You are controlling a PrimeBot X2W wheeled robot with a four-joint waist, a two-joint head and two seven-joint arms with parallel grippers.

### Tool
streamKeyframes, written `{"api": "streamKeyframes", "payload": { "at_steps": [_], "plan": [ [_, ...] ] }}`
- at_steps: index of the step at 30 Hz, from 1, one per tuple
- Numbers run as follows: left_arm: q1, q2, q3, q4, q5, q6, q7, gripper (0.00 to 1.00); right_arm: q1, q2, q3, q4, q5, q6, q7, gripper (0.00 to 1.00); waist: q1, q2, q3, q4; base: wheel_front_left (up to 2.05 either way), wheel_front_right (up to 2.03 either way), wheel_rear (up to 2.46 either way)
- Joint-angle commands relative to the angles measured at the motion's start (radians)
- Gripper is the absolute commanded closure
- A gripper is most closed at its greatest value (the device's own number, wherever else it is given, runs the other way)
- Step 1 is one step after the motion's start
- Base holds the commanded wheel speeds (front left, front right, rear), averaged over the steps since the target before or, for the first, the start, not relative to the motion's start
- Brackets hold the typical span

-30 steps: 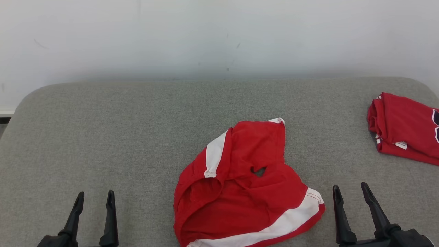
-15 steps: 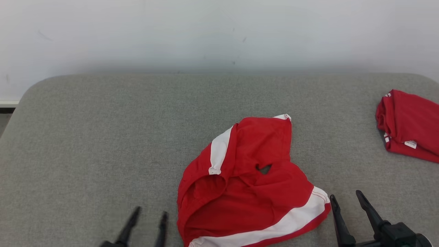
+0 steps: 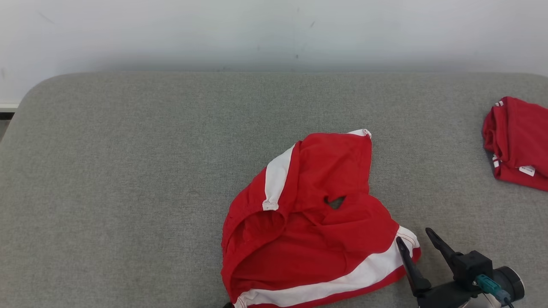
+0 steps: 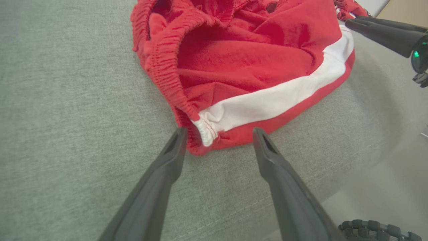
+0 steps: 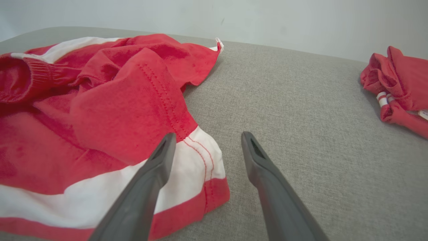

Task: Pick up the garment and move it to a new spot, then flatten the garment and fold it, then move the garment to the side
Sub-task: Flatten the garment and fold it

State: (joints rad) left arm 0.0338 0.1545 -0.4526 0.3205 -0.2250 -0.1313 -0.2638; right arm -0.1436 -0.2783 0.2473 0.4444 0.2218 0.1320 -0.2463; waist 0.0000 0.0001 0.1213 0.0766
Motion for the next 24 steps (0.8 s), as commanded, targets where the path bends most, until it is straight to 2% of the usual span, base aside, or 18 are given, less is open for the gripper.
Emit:
{"api": "streamKeyframes", "payload": {
  "at_steps": [1,10,11,12,13,14,15,20,24],
  "plan": [
    [-0.017,0.002,-0.007,0.011,-0.006,0.002,0.000,0.00,-0.017,-0.013,0.015,0.016,0.012,-0.003,0.000,0.00,0.0000,-0.0001,0.004,0.001,0.00,0.00,0.00],
    [-0.083,-0.009,-0.056,0.059,-0.042,0.002,0.000,0.00,-0.091,-0.045,0.121,0.106,0.093,-0.003,0.007,0.00,0.0000,-0.0001,0.023,0.015,0.00,0.00,0.00],
    [-0.090,-0.009,-0.065,0.067,-0.051,0.002,0.000,0.13,-0.097,-0.045,0.131,0.115,0.110,-0.003,0.013,0.00,0.0000,-0.0001,0.026,0.016,0.00,0.00,0.00],
    [-0.099,-0.010,-0.068,0.071,-0.055,0.002,0.000,0.53,-0.104,-0.044,0.139,0.123,0.124,-0.003,0.016,0.02,0.0000,-0.0001,0.029,0.016,0.00,0.00,0.00],
    [-0.108,-0.011,-0.071,0.076,-0.057,0.002,0.000,0.82,-0.111,-0.046,0.147,0.132,0.132,-0.003,0.017,0.25,0.0000,-0.0001,0.031,0.017,0.00,0.00,0.00],
    [-0.114,-0.011,-0.077,0.083,-0.063,0.002,0.000,1.00,-0.120,-0.052,0.158,0.142,0.139,-0.003,0.019,0.58,0.0000,-0.0001,0.033,0.016,0.00,0.00,0.00],
    [-0.120,-0.013,-0.081,0.087,-0.069,0.002,0.000,1.00,-0.128,-0.055,0.167,0.150,0.149,-0.003,0.020,1.00,0.0000,-0.0001,0.035,0.016,0.00,0.00,0.00],
    [-0.134,-0.020,-0.082,0.098,-0.096,0.002,0.000,1.00,-0.152,-0.060,0.205,0.174,0.181,-0.003,0.004,1.00,0.0000,-0.0001,0.037,0.010,0.00,0.00,0.00],
    [-0.114,-0.030,-0.047,0.056,-0.123,0.002,0.000,1.00,-0.132,-0.060,0.194,0.129,0.196,-0.003,-0.013,1.00,0.0000,-0.0001,0.031,0.005,0.00,0.00,0.00]
  ]
}}
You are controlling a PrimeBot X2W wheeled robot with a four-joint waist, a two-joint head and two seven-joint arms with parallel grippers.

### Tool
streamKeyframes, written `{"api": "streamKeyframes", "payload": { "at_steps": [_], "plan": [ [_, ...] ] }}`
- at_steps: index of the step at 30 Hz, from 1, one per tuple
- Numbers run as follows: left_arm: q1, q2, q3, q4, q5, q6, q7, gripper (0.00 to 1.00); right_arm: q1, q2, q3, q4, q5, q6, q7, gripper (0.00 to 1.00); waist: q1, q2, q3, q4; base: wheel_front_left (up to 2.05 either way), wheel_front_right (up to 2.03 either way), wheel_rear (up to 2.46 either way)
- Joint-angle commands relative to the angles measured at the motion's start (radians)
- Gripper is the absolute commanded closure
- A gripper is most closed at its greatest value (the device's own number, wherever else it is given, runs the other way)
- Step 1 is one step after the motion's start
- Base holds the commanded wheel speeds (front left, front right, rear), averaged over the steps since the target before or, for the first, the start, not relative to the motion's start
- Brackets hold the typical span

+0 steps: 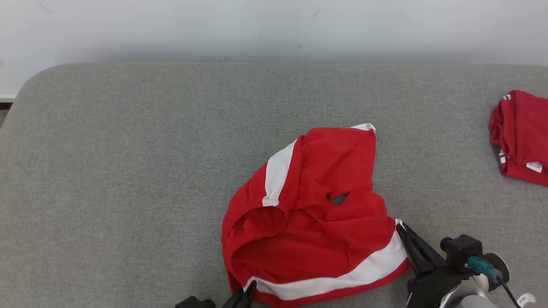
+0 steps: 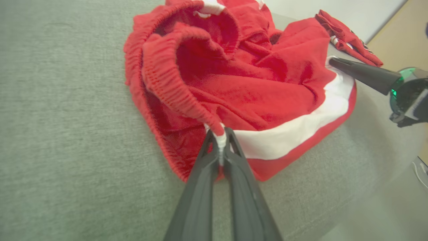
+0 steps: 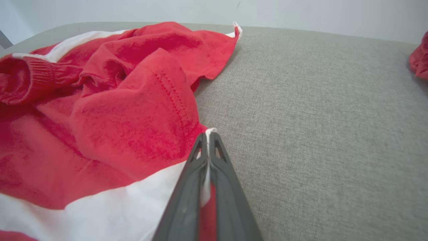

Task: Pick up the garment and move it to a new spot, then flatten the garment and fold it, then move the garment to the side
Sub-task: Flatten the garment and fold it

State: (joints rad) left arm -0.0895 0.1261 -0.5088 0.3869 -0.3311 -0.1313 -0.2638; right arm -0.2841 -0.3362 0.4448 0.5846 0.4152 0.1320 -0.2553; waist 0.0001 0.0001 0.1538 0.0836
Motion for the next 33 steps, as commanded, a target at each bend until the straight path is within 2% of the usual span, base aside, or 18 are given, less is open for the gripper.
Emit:
{"api": "streamKeyframes", "payload": {
  "at_steps": [1,9,12,17,18,25,33],
  "plan": [
    [0.015,-0.002,0.022,-0.028,-0.018,0.002,0.000,1.00,0.020,0.001,-0.012,-0.033,0.005,-0.003,-0.008,1.00,-0.0001,-0.0001,-0.004,-0.003,0.00,0.00,0.00],
    [-0.053,0.039,0.119,-0.199,-0.045,0.002,0.000,1.00,0.035,0.044,-0.094,-0.259,0.041,-0.003,-0.010,1.00,-0.0001,-0.0001,0.010,-0.028,0.00,0.00,0.00],
    [-0.151,0.079,0.118,-0.232,-0.079,0.002,0.000,1.00,-0.034,0.058,-0.104,-0.301,0.076,-0.003,-0.005,1.00,-0.0001,-0.0001,0.032,-0.040,0.00,0.00,0.00],
    [-0.433,0.181,0.067,-0.245,-0.174,0.002,0.043,1.00,-0.230,0.091,-0.152,-0.315,0.131,-0.003,0.046,1.00,-0.0001,-0.0001,0.114,-0.063,0.00,0.00,0.00],
    [-0.433,0.181,0.067,-0.245,-0.174,0.002,0.043,1.00,-0.230,0.091,-0.152,-0.315,0.131,-0.003,0.046,1.00,-0.0001,-0.0001,0.114,-0.063,0.00,0.00,0.00],
    [-0.938,0.294,0.049,-0.214,-0.389,0.002,0.191,1.00,-0.672,0.165,-0.313,-0.243,0.154,-0.003,0.164,1.00,-0.0001,-0.0001,0.341,-0.101,0.00,0.00,0.00],
    [-1.485,0.327,0.027,-0.032,-0.515,0.002,0.279,1.00,-1.228,0.229,-0.511,-0.078,0.031,-0.003,0.271,1.00,-0.0001,-0.0001,0.528,-0.147,0.00,0.00,0.00]
  ]
}}
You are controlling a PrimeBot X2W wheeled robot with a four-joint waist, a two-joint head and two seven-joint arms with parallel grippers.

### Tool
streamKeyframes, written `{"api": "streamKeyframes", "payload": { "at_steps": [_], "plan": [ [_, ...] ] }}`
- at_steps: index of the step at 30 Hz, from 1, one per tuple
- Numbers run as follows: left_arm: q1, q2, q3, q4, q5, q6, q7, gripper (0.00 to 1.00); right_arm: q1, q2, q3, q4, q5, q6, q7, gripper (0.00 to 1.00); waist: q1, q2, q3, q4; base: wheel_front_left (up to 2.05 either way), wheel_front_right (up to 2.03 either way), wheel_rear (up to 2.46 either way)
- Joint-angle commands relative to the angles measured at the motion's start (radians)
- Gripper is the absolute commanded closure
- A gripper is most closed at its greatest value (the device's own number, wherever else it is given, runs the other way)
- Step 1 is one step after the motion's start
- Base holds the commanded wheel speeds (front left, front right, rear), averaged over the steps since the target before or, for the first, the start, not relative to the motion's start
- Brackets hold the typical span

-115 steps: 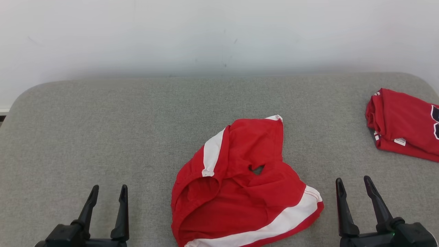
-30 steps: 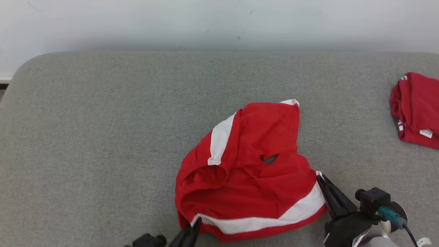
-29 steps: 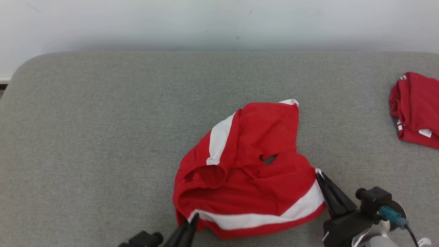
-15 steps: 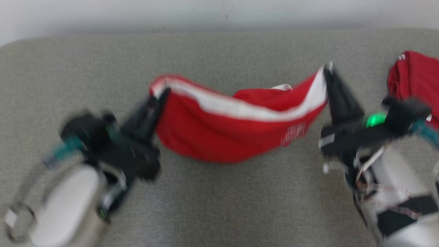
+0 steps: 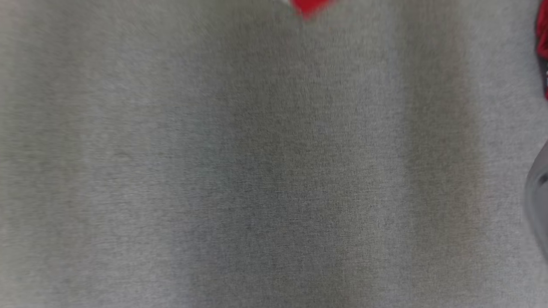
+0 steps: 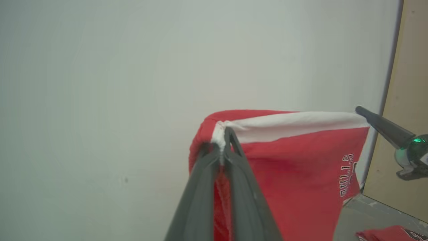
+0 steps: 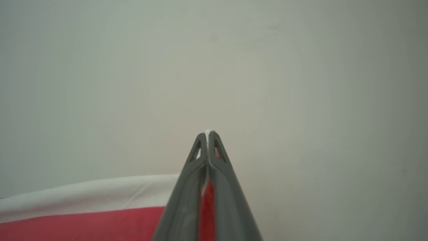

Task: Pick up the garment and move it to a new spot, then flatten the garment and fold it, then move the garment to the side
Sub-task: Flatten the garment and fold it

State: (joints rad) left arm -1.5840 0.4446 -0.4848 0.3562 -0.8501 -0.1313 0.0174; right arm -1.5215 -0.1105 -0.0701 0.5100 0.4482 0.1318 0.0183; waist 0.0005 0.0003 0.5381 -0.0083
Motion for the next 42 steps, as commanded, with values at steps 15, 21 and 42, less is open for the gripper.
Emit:
{"api": "streamKeyframes", "payload": {
  "at_steps": [15,21,42],
  "plan": [
    [-0.488,0.031,-0.167,0.277,-0.058,0.002,-0.018,1.00,-0.539,0.043,-0.148,0.355,-0.331,-0.003,-0.073,1.00,-0.0005,-0.0003,0.272,-0.127,0.00,0.00,0.00],
    [-0.498,0.046,-0.247,0.333,-0.108,0.002,-0.053,1.00,-0.562,0.053,-0.158,0.468,-0.357,-0.003,-0.138,1.00,-0.0005,-0.0003,0.292,-0.134,0.00,0.00,0.00],
    [0.139,0.339,-0.389,-0.075,-0.300,0.026,-0.281,1.00,0.076,0.037,0.297,0.222,0.033,-0.003,-0.261,1.00,-0.0005,-0.0003,0.067,-0.143,0.00,0.00,0.00]
  ]
}}
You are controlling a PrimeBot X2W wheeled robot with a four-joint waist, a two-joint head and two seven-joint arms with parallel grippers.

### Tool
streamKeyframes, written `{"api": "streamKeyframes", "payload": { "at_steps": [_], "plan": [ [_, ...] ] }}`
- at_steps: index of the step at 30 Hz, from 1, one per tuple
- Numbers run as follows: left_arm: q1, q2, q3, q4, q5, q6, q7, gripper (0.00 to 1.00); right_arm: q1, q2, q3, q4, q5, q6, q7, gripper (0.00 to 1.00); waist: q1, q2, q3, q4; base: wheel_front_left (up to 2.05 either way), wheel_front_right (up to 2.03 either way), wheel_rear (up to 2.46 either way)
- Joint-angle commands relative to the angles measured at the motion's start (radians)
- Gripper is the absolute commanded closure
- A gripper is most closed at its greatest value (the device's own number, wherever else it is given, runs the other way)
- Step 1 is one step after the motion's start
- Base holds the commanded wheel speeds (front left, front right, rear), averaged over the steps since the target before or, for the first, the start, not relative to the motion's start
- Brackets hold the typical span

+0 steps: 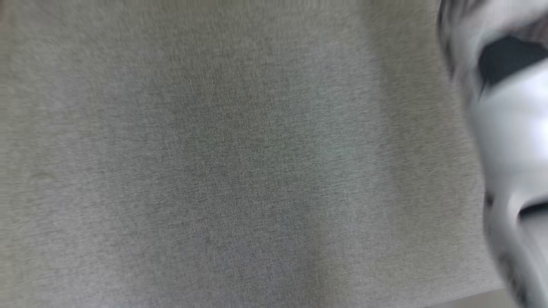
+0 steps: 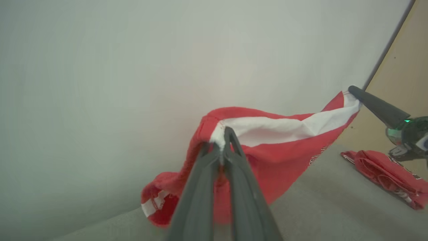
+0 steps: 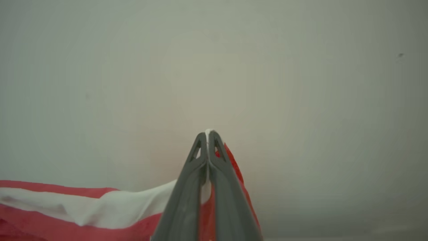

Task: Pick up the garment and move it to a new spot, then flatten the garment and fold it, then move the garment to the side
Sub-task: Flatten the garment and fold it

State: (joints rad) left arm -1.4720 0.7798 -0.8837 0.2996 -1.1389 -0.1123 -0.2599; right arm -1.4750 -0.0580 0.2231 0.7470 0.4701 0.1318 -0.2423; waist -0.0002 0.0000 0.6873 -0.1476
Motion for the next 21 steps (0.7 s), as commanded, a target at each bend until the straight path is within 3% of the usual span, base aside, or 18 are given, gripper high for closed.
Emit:
{"api": "streamKeyframes", "payload": {
  "at_steps": [1,5,9,13,21],
  "plan": [
    [0.084,0.016,0.034,-0.067,-0.005,0.024,-0.005,1.00,0.098,-0.028,0.015,-0.065,0.029,-0.003,0.007,1.00,0.0002,0.0000,-0.098,-0.001,0.00,0.00,0.00],
    [0.347,0.021,0.137,-0.237,0.055,0.108,-0.004,1.00,0.371,-0.077,0.029,-0.270,0.077,-0.003,0.031,1.00,0.0002,0.0000,-0.154,0.007,0.00,0.00,0.00],
    [0.573,-0.037,0.200,-0.364,0.136,0.157,-0.004,1.00,0.633,-0.107,-0.009,-0.460,0.088,-0.003,0.078,1.00,0.0002,0.0000,-0.210,0.024,0.00,0.00,0.00],
    [0.769,-0.103,0.232,-0.406,0.205,0.162,-0.004,1.00,0.878,-0.096,-0.060,-0.615,0.078,-0.003,0.138,1.00,0.0002,0.0000,-0.267,0.033,0.00,0.00,0.00],
    [1.099,-0.205,0.275,-0.392,0.294,0.124,-0.004,1.00,1.266,-0.061,-0.172,-0.857,0.038,-0.003,0.228,1.00,0.0002,0.0000,-0.369,0.046,0.00,0.00,0.00]
  ]
}}
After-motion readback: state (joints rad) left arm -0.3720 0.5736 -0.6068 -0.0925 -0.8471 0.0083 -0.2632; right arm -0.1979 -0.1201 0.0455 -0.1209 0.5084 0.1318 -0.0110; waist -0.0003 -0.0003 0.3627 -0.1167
